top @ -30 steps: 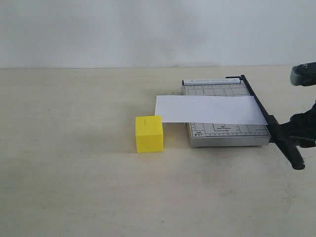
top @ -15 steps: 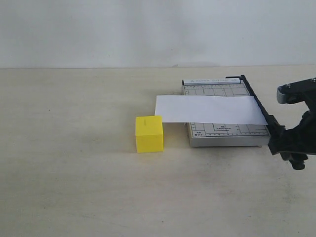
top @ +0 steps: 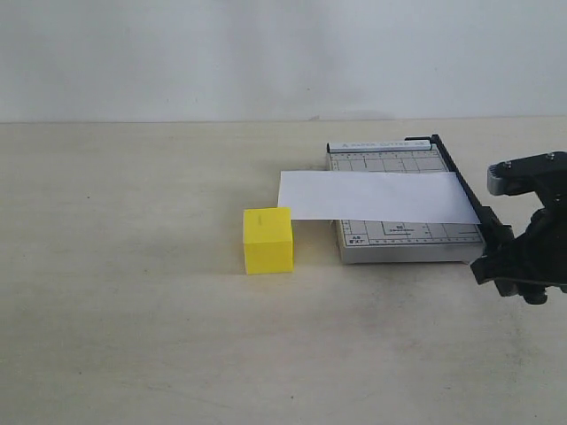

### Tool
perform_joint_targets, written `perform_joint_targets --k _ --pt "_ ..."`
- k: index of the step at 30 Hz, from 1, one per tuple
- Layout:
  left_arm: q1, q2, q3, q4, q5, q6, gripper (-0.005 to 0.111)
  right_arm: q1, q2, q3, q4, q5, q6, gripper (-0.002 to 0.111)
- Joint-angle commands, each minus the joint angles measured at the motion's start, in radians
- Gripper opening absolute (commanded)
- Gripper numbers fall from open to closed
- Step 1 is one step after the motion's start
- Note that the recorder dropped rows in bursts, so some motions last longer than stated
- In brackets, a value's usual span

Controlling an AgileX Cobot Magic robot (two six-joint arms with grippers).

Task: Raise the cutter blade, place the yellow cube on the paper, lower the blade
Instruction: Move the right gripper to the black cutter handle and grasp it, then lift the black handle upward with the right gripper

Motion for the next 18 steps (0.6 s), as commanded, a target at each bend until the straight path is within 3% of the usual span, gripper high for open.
perform_joint_targets --k 1,3,4,18 --pt "-0.005 -0.002 0.003 0.001 -0.008 -0.001 0.005 0.0 0.002 -0.006 0.004 0.008 -0.012 0.017" --pt "-0.005 -0.002 0.003 0.001 -0.008 -0.001 0.005 0.0 0.002 -0.006 0.004 0.008 -0.012 0.001" --pt "-0.005 -0.002 0.003 0.001 -0.008 -0.001 0.005 0.0 0.002 -0.006 0.004 0.003 -0.012 0.0" --pt "-0.005 -0.002 0.003 0.001 -0.008 -0.001 0.005 0.0 -0.158 -0.081 0.006 0.005 -0.015 0.001"
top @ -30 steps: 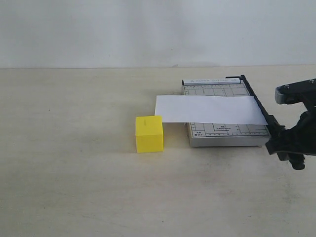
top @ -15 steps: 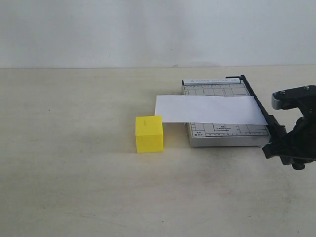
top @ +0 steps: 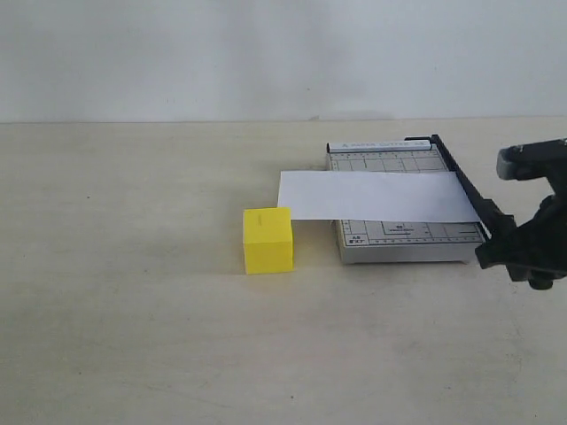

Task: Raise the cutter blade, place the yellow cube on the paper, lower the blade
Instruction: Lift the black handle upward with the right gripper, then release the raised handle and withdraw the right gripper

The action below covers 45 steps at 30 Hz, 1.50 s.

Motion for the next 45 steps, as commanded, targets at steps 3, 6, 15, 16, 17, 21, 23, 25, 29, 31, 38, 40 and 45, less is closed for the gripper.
perform_joint_targets --k 3,6,15,16,17,21,23,25,29,31,38,40,45 --pt "-0.005 -0.002 0.003 0.001 -0.008 -0.001 0.005 0.0 -0.107 -0.119 -0.012 0.002 -0.052 0.001" --pt "-0.005 -0.002 0.003 0.001 -0.008 -0.001 0.005 0.0 -0.109 -0.148 -0.012 0.026 -0.055 0.001" --pt "-0.005 -0.002 0.003 0.001 -0.008 -0.001 0.005 0.0 -0.111 -0.15 0.018 0.017 -0.09 0.002" --pt "-0.005 -0.002 0.003 0.001 -0.008 -0.001 0.005 0.0 -0.111 -0.15 0.053 0.017 -0.123 0.005" --pt "-0.005 -0.002 0.003 0.001 -0.008 -0.001 0.005 0.0 -0.111 -0.15 0.096 0.017 -0.157 0.011" --pt "-0.005 -0.002 0.003 0.001 -0.008 -0.001 0.005 0.0 -0.111 -0.143 0.233 0.017 -0.277 0.044" --pt "-0.005 -0.002 0.003 0.001 -0.008 -0.001 0.005 0.0 -0.113 -0.143 0.261 0.017 -0.299 0.05" --pt "-0.005 -0.002 0.003 0.001 -0.008 -0.001 0.005 0.0 -0.115 -0.143 0.261 0.015 -0.314 0.05" --pt "-0.005 -0.002 0.003 0.001 -0.008 -0.001 0.005 0.0 -0.122 -0.143 0.237 -0.015 -0.317 0.05" --pt "-0.005 -0.002 0.003 0.001 -0.008 -0.001 0.005 0.0 -0.131 -0.143 0.237 -0.045 -0.317 0.05" --pt "-0.005 -0.002 0.003 0.001 -0.008 -0.001 0.005 0.0 -0.188 -0.143 0.235 -0.126 -0.333 0.05" --pt "-0.005 -0.002 0.003 0.001 -0.008 -0.001 0.005 0.0 -0.224 -0.142 0.235 -0.126 -0.333 0.05" --pt "-0.005 -0.002 0.003 0.001 -0.008 -0.001 0.005 0.0 -0.388 -0.038 0.239 -0.224 -0.331 0.05"
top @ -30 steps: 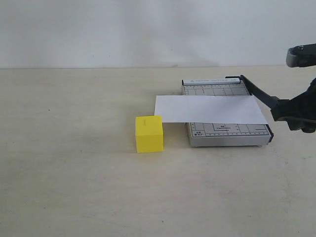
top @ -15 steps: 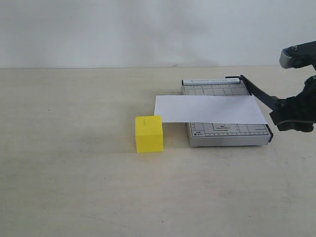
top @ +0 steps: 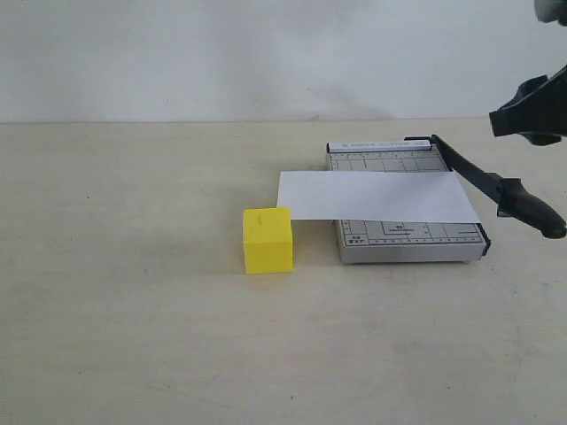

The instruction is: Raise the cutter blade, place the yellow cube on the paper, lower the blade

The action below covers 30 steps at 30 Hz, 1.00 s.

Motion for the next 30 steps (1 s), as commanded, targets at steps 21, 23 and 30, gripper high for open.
perform_joint_targets --k 21,23,30 --pt "-0.005 -0.002 0.003 0.001 -0.008 -0.001 0.005 0.0 -1.058 0.628 0.028 -0.092 0.321 0.0" --pt "-0.005 -0.002 0.003 0.001 -0.008 -0.001 0.005 0.0 -1.082 0.628 0.028 -0.043 0.321 0.0" --pt "-0.005 -0.002 0.003 0.001 -0.008 -0.001 0.005 0.0 -1.087 0.628 0.028 0.029 0.369 0.0"
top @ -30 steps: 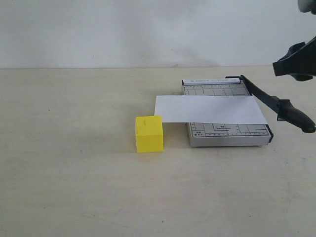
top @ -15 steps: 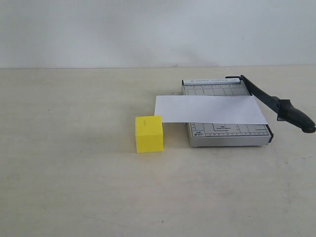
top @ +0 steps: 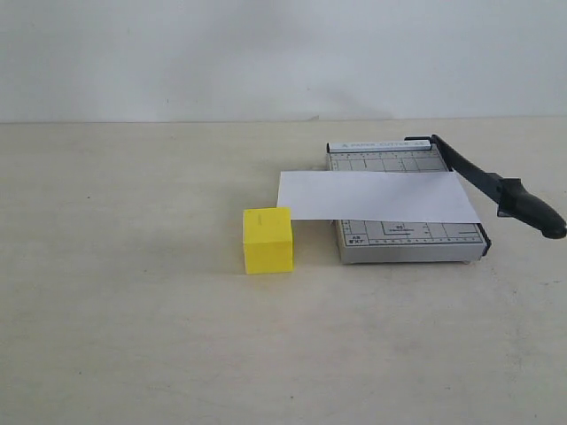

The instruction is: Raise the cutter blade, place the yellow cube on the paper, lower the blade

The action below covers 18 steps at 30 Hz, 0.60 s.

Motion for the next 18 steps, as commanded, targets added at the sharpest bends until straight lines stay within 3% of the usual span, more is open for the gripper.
perform_joint_targets --k 1,18 --pt "-0.005 -0.002 0.003 0.001 -0.008 -0.001 0.005 0.0 -0.007 0.006 -0.001 0.035 0.024 0.0" --pt "-0.005 -0.002 0.003 0.001 -0.008 -0.001 0.005 0.0 -0.007 0.05 -0.013 -0.016 0.116 0.0"
